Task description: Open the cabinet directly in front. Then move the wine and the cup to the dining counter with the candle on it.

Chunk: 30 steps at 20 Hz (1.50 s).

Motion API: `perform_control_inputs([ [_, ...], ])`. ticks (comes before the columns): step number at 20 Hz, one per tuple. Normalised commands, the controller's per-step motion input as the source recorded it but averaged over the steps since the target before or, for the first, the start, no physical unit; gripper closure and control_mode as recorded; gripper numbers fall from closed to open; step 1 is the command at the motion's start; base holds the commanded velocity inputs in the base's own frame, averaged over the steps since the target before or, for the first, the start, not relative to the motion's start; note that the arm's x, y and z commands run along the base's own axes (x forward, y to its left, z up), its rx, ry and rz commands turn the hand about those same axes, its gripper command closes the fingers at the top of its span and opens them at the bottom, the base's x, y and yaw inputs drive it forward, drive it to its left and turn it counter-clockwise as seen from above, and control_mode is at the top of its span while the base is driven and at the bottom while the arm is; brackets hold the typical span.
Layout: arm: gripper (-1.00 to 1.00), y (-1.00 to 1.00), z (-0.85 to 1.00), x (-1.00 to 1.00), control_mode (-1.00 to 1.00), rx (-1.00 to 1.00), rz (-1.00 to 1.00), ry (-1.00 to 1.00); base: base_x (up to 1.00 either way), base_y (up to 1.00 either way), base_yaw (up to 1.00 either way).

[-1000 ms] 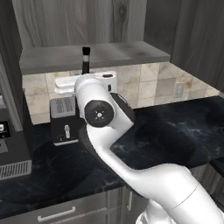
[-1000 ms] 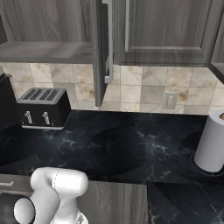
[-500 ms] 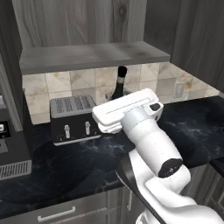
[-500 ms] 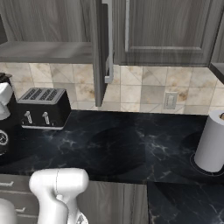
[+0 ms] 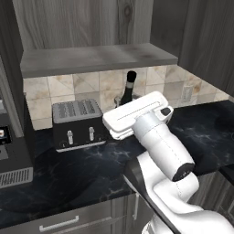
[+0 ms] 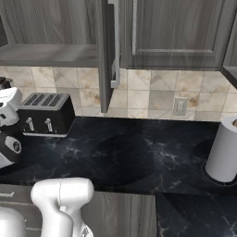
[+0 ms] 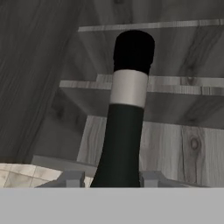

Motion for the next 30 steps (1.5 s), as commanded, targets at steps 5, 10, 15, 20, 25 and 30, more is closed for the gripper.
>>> perform_control_inputs([
  [5, 1.0, -0.25, -0.03, -0.26, -1.0, 0.0, 0.07, -0.01, 0.0, 0.0, 0.0],
  [10, 1.0, -0.32, -0.02, -0.22, -1.0, 0.1, 0.01, 0.0, 0.0, 0.0, 0.0],
  [15, 1.0, 0.0, 0.0, -0.08, 1.0, 0.0, 0.01, 0.0, -0.08, 0.01, 0.05],
  [20, 1.0, 0.0, 0.0, 0.0, 1.0, 0.0, 0.0, 0.0, -0.73, 0.01, 0.37],
  [25, 1.0, 0.0, 0.0, 0.0, 1.0, 0.0, 0.0, 0.0, -0.69, -0.02, 0.5],
  [30, 1.0, 0.0, 0.0, 0.0, 1.0, 0.0, 0.0, 0.0, -0.08, 0.32, 0.84],
])
